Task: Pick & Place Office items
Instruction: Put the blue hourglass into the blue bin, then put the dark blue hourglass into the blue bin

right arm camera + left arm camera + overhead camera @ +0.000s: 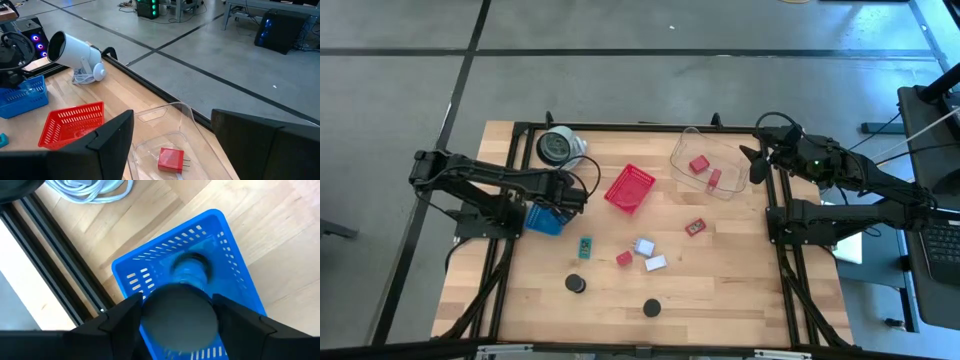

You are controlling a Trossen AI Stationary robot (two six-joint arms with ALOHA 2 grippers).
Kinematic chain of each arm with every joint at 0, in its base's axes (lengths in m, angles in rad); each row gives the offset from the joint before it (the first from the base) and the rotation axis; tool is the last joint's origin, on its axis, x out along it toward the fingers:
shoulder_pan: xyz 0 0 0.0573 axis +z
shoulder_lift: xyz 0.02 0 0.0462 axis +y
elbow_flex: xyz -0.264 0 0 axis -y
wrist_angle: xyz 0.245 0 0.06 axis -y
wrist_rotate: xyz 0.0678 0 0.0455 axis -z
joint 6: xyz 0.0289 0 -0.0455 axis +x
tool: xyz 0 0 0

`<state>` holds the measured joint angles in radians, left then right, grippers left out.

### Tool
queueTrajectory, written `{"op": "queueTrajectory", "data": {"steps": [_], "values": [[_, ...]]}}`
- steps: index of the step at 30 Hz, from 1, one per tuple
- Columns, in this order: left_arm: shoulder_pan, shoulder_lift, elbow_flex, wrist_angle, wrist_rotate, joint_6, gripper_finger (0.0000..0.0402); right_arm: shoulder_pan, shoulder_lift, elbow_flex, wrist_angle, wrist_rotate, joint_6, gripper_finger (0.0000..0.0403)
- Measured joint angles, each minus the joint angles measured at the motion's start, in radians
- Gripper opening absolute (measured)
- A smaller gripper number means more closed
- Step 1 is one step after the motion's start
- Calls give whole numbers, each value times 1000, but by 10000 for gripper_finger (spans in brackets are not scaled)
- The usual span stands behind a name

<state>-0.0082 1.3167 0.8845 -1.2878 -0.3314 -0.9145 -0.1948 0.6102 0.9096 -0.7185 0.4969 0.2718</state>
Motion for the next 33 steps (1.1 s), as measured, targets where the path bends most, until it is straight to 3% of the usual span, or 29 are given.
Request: {"op": "queueTrajectory", "data": {"steps": [11, 18, 24, 33], "values": [[0, -8, 8, -15, -33, -29, 272, 0, 0, 0, 0, 0, 0, 270], [-42, -112, 114, -50, -58, -33, 285, 0, 0, 0, 0, 0, 0, 270], [-148, -161, 130, 144, -45, 39, 285, 0, 0, 0, 0, 0, 0, 270], [-364, -98, 130, 462, -143, 206, 284, 0, 0, 0, 0, 0, 0, 270]]}}
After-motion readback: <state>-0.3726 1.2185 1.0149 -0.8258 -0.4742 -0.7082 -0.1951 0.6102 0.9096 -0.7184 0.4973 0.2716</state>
